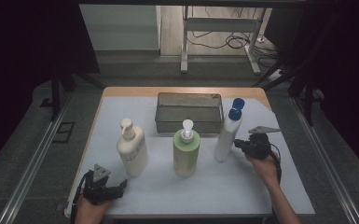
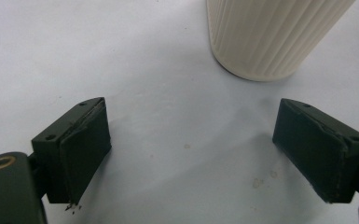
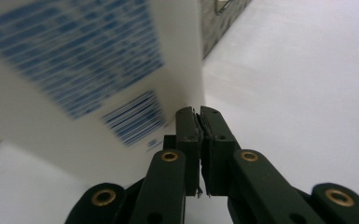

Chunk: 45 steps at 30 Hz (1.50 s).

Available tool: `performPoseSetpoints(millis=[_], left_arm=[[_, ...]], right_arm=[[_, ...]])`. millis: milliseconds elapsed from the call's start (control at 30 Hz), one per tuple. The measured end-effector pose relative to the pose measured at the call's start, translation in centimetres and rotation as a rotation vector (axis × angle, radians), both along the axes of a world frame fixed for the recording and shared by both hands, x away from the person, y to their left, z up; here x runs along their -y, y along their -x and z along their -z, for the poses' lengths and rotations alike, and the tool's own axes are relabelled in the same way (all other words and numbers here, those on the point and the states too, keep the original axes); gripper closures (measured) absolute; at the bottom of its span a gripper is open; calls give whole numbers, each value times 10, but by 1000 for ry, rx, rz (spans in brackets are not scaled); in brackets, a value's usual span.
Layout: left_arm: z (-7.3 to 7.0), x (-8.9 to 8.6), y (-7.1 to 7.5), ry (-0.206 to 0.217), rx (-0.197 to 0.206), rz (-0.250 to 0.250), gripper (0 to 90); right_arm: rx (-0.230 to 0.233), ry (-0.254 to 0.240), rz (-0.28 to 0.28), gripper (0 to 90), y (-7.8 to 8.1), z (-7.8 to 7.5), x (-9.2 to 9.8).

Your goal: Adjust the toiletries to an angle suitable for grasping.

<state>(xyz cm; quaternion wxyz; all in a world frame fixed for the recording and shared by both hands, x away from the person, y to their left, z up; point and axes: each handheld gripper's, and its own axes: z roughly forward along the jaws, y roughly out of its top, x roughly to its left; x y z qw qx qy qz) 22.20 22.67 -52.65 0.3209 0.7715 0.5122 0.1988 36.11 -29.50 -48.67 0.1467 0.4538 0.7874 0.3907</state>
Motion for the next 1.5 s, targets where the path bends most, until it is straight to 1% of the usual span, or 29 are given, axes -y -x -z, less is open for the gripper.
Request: performPoseSetpoints(millis=[100, 167, 233, 300, 367, 467, 500, 567, 633, 667, 700, 733, 767, 800, 833, 867, 900, 933, 967, 1033, 1100, 1133, 1167, 1200, 1233, 1267, 1300, 1467, 1500], left_arm=[[0, 0, 0, 0, 0, 0, 107], [0, 0, 0, 0, 0, 0, 107], [0, 0, 0, 0, 0, 0, 107], [0, 0, 0, 3, 1, -2, 107], [0, 0, 0, 3, 1, -2, 107], [0, 0, 0, 3, 1, -2, 107], [0, 0, 0, 3, 1, -2, 107], [0, 0, 0, 3, 1, -2, 107], [0, 0, 0, 3, 1, -2, 107], [0, 0, 0, 3, 1, -2, 107], [0, 0, 0, 3, 2, -2, 107], [0, 0, 0, 3, 2, -2, 107], [0, 0, 0, 3, 2, -2, 107], [0, 0, 0, 3, 2, -2, 107], [0, 0, 0, 3, 1, -2, 107], [0, 0, 0, 3, 1, -2, 107], [0, 0, 0, 3, 1, -2, 107], [0, 0, 0, 3, 1, -2, 107], [0, 0, 0, 3, 1, -2, 107], [0, 0, 0, 3, 1, -2, 107], [0, 0, 0, 3, 1, -2, 107], [0, 0, 0, 3, 1, -2, 107], [0, 0, 0, 3, 1, -2, 107], [0, 0, 0, 3, 1, -2, 107], [0, 0, 0, 3, 1, -2, 107], [0, 0, 0, 3, 1, -2, 107], [0, 0, 0, 3, 1, -2, 107], [0, 0, 0, 4, 1, -2, 107], [0, 0, 0, 3, 1, -2, 107]], right_arm=[[13, 8, -14, 888, 8, -3, -1], [14, 0, -28, 900, 19, -7, -2], [20, 2, -32, 900, 21, -8, -2], [21, 0, -49, 900, 34, -10, -4], [25, 0, -54, 900, 37, -10, -4], [28, -4, -79, 900, 49, -11, -7], [29, -11, -95, 900, 55, -12, -11], [34, -10, -103, 898, 57, -12, -12], [37, -22, -130, 881, 64, -15, -21], [37, -22, -130, 881, 64, -15, -21], [43, -18, -144, 878, 66, -16, -28], [43, -18, -144, 878, 66, -16, -28], [48, -15, -152, 880, 67, -16, -35], [48, -15, -152, 880, 67, -16, -35], [53, -4, -156, 892, 67, -15, -42], [53, -4, -156, 892, 67, -15, -42], [54, -2, -157, 900, 66, -14, -49], [54, -2, -157, 900, 66, -14, -49], [57, 6, -157, 900, 65, -13, -55], [61, 10, -157, 900, 64, -13, -58], [73, 35, -146, 900, 61, -10, -68], [73, 35, -146, 900, 61, -10, -68], [79, 57, -129, 900, 58, -8, -74], [79, 57, -129, 900, 58, -8, -74], [80, 71, -117, 900, 55, -5, -77], [80, 71, -117, 900, 55, -5, -77], [82, 81, -104, 900, 53, -3, -80], [81, 93, -88, 900, 51, 1, -83], [80, 94, -92, 900, 50, 2, -83]])
